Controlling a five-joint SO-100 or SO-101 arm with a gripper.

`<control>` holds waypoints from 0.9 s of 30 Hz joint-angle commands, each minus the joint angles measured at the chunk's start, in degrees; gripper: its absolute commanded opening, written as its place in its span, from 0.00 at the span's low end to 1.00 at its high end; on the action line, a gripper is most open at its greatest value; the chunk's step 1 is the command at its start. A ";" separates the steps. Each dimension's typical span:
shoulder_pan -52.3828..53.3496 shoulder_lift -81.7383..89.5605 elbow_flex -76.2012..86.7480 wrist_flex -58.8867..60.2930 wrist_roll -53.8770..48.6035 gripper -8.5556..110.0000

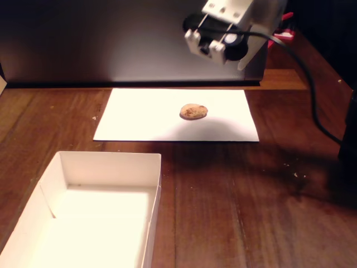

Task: Grasp a mini cookies block and put it in the white box.

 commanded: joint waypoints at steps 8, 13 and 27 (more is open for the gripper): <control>-0.26 -12.66 -9.14 -2.37 0.53 0.26; -0.79 -17.93 -9.58 -5.27 -0.09 0.32; 1.93 -35.16 -31.11 1.67 1.05 0.35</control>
